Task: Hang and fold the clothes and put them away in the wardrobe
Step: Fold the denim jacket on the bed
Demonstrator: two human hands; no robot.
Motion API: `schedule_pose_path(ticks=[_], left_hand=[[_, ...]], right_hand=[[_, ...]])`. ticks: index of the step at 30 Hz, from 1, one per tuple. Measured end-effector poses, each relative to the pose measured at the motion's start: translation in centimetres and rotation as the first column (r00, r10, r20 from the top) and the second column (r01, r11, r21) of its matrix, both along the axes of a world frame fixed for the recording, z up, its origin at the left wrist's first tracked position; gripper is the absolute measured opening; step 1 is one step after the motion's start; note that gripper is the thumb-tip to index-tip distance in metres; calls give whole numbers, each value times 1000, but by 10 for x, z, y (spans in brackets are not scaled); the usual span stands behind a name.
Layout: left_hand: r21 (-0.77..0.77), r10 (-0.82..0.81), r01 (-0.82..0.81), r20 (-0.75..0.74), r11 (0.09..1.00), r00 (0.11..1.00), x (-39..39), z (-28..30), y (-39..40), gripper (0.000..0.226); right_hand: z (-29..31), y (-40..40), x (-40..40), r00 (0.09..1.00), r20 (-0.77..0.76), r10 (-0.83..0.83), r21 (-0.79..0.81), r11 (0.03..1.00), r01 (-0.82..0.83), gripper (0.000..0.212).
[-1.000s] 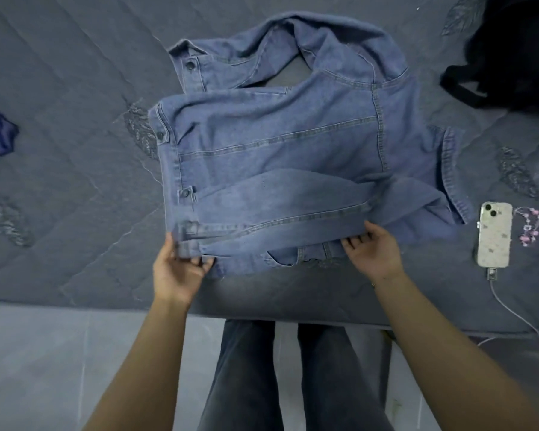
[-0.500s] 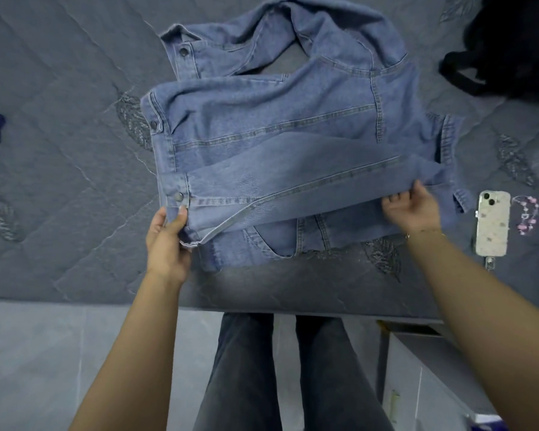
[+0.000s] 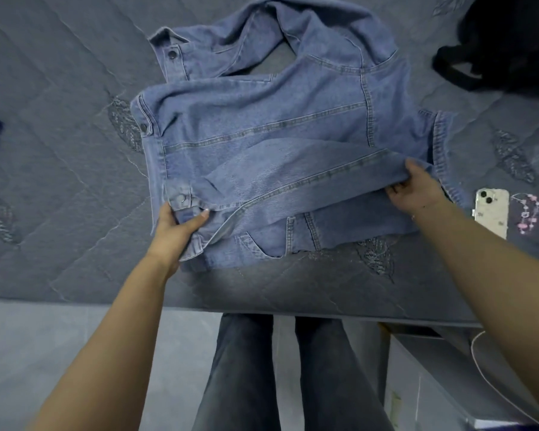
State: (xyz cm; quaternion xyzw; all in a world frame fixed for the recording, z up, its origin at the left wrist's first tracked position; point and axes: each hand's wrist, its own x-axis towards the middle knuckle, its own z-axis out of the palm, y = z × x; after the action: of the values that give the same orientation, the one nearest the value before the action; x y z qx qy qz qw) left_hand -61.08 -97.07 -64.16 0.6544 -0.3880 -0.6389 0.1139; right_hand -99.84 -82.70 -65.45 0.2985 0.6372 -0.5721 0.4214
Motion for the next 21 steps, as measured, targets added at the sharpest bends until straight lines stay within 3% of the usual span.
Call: schedule_pose_path(ticks=[2, 5, 9, 12, 15, 18, 21], left_hand=[[-21, -58, 57, -61, 998, 996, 4, 9, -9, 45], [-14, 11, -13, -119, 1000, 993, 22, 13, -26, 33], [29, 41, -45, 145, 999, 989, 37, -3, -25, 25], [32, 17, -26, 253, 999, 967, 36, -17, -14, 39], [-15, 110, -110, 267, 994, 957, 31, -16, -5, 48], [-86, 150, -129, 322, 988, 935, 28, -18, 8, 63], [-131, 75, -25, 389, 991, 918, 23, -27, 15, 52]], right_hand=[[7, 8, -1, 997, -60, -42, 5, 999, 43, 38], [9, 46, 11, 998, -55, -26, -13, 1000, 26, 22], [-4, 101, 34, 956, 99, 274, 95, 954, -284, 20], [-10, 109, 34, 925, 33, 378, 140, 915, -379, 26], [-12, 97, 34, 919, -75, 387, 263, 896, -356, 23], [-12, 85, 27, 923, -230, 309, 367, 906, -211, 29], [-16, 72, -1, 889, -334, 314, 448, 882, -143, 42]])
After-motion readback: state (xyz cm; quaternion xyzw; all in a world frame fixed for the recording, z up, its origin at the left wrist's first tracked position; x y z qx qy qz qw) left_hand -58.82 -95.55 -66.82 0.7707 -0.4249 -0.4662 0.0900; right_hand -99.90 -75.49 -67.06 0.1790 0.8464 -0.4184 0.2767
